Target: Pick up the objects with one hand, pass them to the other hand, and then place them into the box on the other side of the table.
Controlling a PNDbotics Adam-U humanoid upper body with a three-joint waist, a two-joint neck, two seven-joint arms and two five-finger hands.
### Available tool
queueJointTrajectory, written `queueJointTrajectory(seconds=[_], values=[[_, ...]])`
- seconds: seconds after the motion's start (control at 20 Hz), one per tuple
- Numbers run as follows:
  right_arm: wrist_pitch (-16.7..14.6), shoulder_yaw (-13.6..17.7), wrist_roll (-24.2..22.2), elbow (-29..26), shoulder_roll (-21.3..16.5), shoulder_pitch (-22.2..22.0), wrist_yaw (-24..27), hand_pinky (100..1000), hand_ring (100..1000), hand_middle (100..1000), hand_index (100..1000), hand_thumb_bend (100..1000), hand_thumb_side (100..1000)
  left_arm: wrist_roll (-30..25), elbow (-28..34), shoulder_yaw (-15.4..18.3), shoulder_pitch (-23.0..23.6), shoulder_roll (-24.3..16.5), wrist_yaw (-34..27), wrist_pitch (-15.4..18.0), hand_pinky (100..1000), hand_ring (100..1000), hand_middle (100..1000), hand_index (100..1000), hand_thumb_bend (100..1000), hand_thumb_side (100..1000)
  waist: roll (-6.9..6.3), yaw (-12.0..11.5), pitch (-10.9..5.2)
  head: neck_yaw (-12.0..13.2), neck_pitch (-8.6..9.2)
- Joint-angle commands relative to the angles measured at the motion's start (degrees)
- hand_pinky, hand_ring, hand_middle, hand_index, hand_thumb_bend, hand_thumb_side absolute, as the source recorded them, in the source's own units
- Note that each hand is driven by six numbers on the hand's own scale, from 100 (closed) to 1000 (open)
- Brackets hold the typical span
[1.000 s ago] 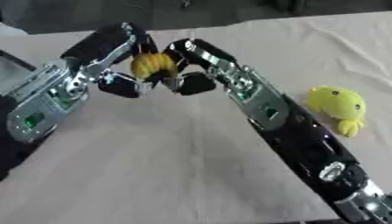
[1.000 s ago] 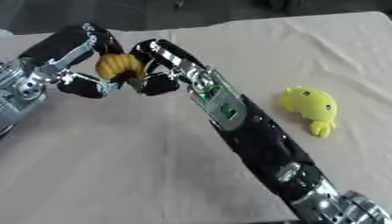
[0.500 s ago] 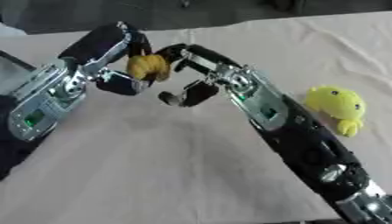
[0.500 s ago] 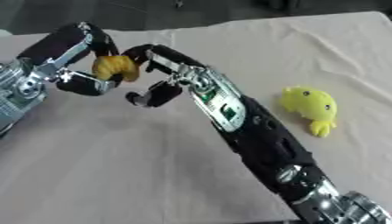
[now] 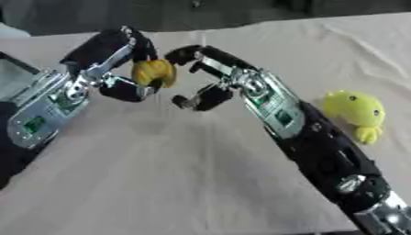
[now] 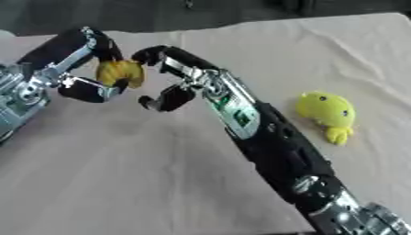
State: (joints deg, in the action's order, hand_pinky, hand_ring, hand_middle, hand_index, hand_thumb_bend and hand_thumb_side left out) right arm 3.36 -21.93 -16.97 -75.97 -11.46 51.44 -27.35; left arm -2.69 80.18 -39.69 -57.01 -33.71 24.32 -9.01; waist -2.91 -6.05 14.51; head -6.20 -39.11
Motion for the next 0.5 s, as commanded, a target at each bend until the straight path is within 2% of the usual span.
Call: queueJointTrajectory(seconds=[0.05, 0.3, 0.5], values=[[1.87, 0.48, 1.08, -1.08, -0.94, 0.97, -1.06, 800, 886, 833, 896, 356, 100, -0.71, 1.11, 1.09, -0.23, -3.01, -0.41, -0.49, 651, 498, 415, 456, 274, 100, -0.02, -0.11, -1.11, 0.18, 0.69], [2.91, 0.32, 1.19, -1.33, -1.10, 0.96, -1.26, 798, 883, 833, 892, 355, 100, -1.00, 2.28, 2.16, 1.37, -5.73, -1.17, -1.41, 651, 499, 414, 455, 266, 100, -0.01, -0.15, -1.08, 0.53, 0.87], [3.30, 0.34, 1.30, -1.56, -1.33, 1.03, -1.33, 795, 878, 829, 888, 354, 100, 0.29, 4.92, 5.34, 3.90, -9.63, -3.07, -3.02, 656, 500, 417, 458, 231, 100, -0.03, -0.15, -1.06, 1.20, 0.92]])
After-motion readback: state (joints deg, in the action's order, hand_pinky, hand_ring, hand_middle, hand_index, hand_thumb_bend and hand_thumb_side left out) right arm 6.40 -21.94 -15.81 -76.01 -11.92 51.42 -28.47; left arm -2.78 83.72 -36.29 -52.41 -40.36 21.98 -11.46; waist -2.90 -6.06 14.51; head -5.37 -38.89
